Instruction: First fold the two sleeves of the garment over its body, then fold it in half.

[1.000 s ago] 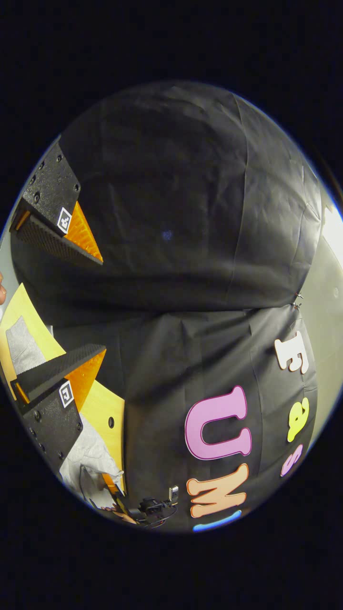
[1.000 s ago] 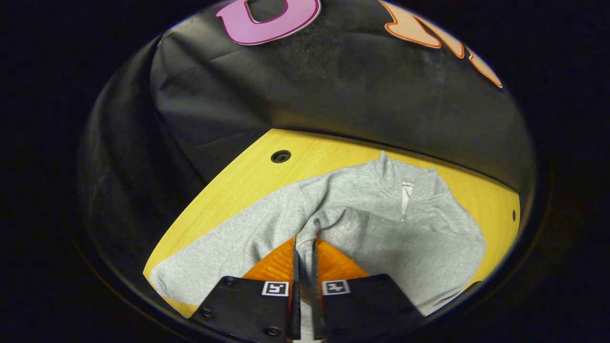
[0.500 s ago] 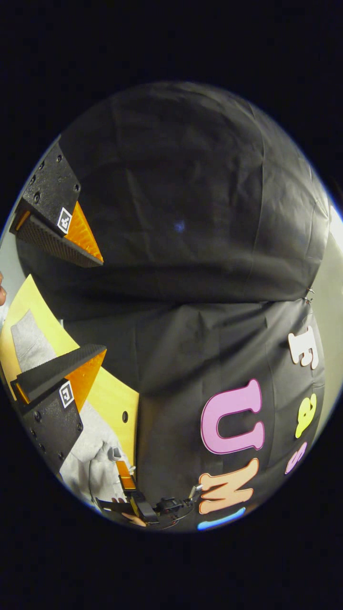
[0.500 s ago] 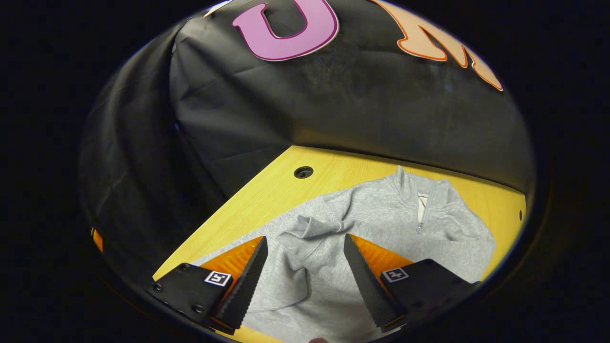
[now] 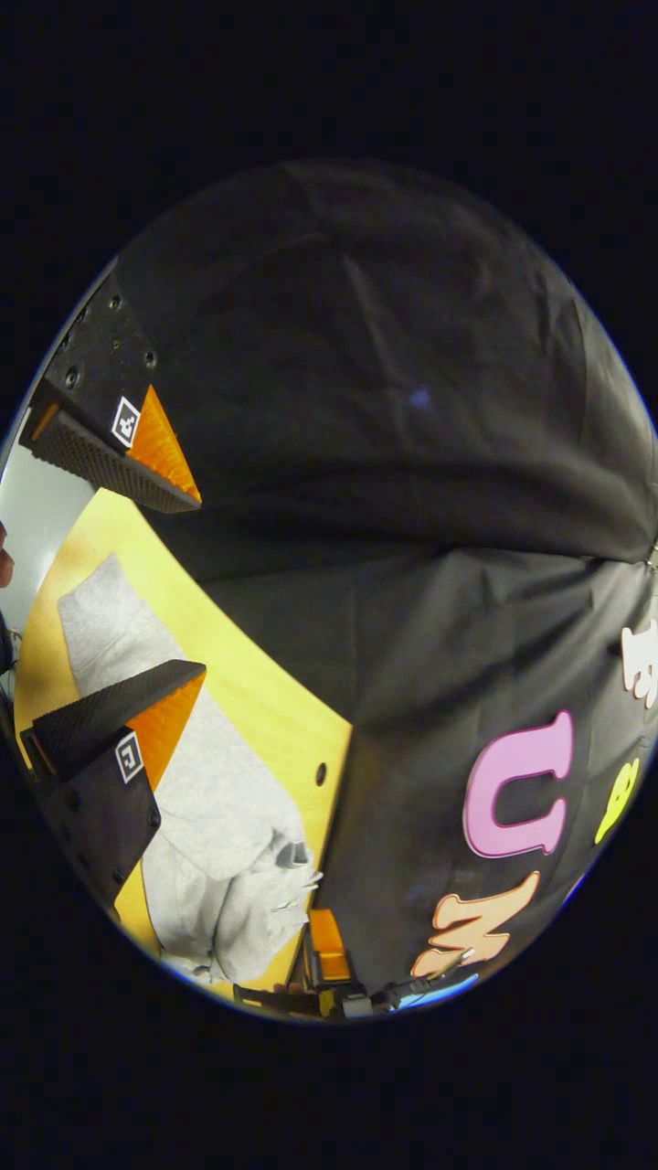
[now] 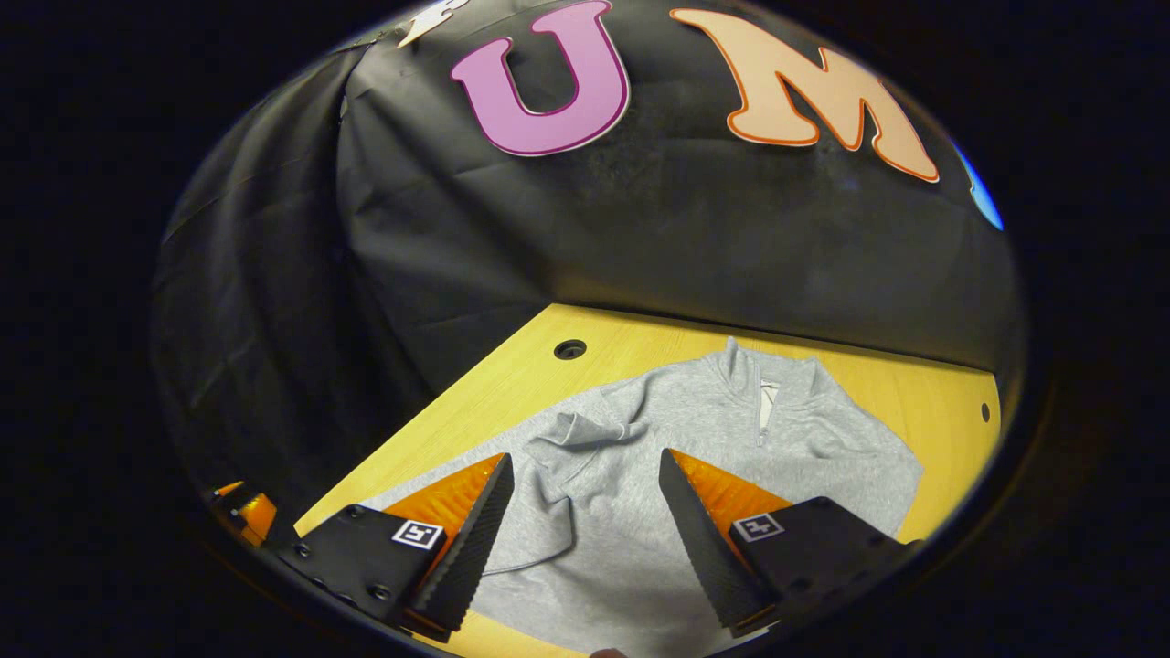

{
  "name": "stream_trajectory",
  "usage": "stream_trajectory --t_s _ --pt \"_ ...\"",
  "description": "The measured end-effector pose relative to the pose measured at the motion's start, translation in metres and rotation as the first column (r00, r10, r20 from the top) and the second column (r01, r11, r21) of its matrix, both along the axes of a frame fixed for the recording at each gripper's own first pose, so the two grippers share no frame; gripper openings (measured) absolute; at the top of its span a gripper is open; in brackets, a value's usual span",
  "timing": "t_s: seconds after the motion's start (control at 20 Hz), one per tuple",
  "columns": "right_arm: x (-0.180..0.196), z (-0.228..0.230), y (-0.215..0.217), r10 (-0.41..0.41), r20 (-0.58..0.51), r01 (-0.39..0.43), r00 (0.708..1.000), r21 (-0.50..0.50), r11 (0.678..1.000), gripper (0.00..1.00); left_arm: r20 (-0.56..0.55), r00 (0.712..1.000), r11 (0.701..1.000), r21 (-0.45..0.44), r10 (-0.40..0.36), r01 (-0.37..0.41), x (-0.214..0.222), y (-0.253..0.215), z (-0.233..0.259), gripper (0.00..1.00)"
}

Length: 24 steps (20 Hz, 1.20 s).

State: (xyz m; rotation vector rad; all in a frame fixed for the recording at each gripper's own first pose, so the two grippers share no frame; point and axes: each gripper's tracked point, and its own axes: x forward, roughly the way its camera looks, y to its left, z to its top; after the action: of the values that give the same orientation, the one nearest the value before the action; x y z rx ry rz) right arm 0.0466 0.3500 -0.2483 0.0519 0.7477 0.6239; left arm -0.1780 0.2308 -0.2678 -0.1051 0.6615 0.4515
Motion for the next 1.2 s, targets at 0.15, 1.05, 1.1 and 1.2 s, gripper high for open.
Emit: stream_trajectory --t_s 0.15,1.05,1.1,1.2 --pt "-0.007 0.003 -0.014 -0.019 0.0 0.019 1.0 0.007 1.0 0.99 -0.07 0.997 0.998 -0.061 -0.013 0.009 -0.006 -0.009 -0.032 0.96" --pt "-0.013 0.004 -0.107 -0.093 0.0 0.093 0.996 -0.069 0.993 0.99 -0.241 0.968 0.984 -0.173 -0.074 0.032 -0.022 -0.025 -0.088 0.88" --pt "-0.015 0.005 -0.108 -0.094 -0.012 0.093 0.995 -0.058 0.994 0.99 -0.243 0.967 0.983 -0.178 -0.079 0.035 -0.023 -0.025 -0.083 0.83" --pt "-0.014 0.008 -0.11 -0.099 -0.014 0.098 0.995 -0.042 0.994 0.99 -0.255 0.963 0.982 -0.186 -0.083 0.036 -0.022 -0.028 -0.081 0.58"
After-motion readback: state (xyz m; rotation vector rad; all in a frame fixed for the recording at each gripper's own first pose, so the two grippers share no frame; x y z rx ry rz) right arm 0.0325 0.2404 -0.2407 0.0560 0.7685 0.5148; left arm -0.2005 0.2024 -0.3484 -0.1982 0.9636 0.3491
